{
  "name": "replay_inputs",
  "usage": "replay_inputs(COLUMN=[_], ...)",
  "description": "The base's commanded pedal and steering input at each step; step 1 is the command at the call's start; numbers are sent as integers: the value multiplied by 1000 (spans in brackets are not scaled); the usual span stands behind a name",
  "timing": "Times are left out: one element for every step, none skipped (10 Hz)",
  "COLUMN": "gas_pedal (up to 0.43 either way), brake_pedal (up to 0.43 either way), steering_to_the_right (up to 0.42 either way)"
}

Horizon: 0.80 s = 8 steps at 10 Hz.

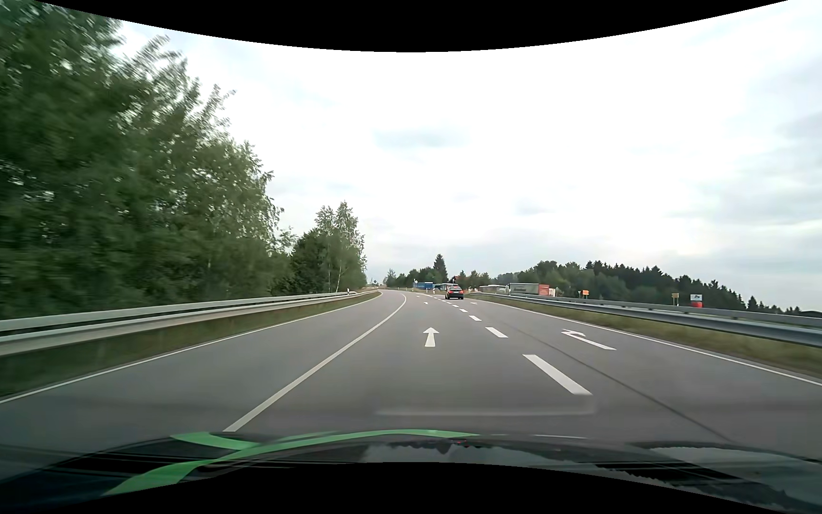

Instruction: Follow the waypoints while adhering to traffic rules and regulations

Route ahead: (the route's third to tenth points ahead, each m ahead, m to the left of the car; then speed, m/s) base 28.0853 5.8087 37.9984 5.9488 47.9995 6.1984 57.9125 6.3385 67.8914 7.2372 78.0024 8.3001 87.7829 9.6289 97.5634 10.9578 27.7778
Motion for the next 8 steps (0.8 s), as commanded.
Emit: replay_inputs(gas_pedal=[421,421,421,421,421,421,421,421], brake_pedal=[0,0,0,0,0,0,0,0], steering_to_the_right=[-11,-11,-11,-11,-11,-11,-11,-11])
